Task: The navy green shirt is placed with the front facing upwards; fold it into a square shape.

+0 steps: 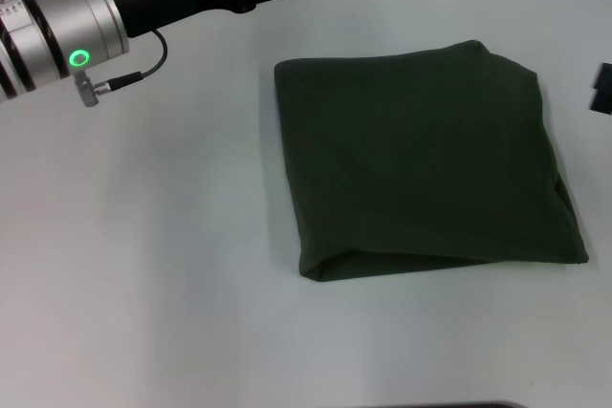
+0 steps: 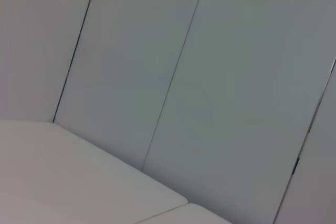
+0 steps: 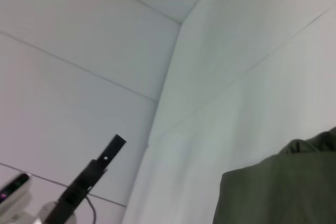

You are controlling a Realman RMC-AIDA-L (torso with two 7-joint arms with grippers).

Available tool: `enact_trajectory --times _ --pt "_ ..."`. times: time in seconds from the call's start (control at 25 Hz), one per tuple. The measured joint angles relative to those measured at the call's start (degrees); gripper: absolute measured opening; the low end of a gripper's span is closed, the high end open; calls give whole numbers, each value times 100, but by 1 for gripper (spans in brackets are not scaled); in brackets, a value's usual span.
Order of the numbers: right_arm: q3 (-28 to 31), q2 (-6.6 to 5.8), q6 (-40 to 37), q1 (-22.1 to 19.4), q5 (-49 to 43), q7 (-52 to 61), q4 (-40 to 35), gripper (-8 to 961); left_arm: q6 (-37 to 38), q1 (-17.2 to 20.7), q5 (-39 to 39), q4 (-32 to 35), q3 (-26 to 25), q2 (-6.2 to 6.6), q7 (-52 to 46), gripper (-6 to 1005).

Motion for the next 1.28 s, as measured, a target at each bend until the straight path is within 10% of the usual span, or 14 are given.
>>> enact_trajectory --times 0.4,1.28 --pt "-429 144 1120 595 -9 61 235 676 0 10 -300 -130 1 -4 174 910" --pt "-1959 612 3236 1078 -34 -29 407 18 -18 40 -393 -257 -140 10 325 910"
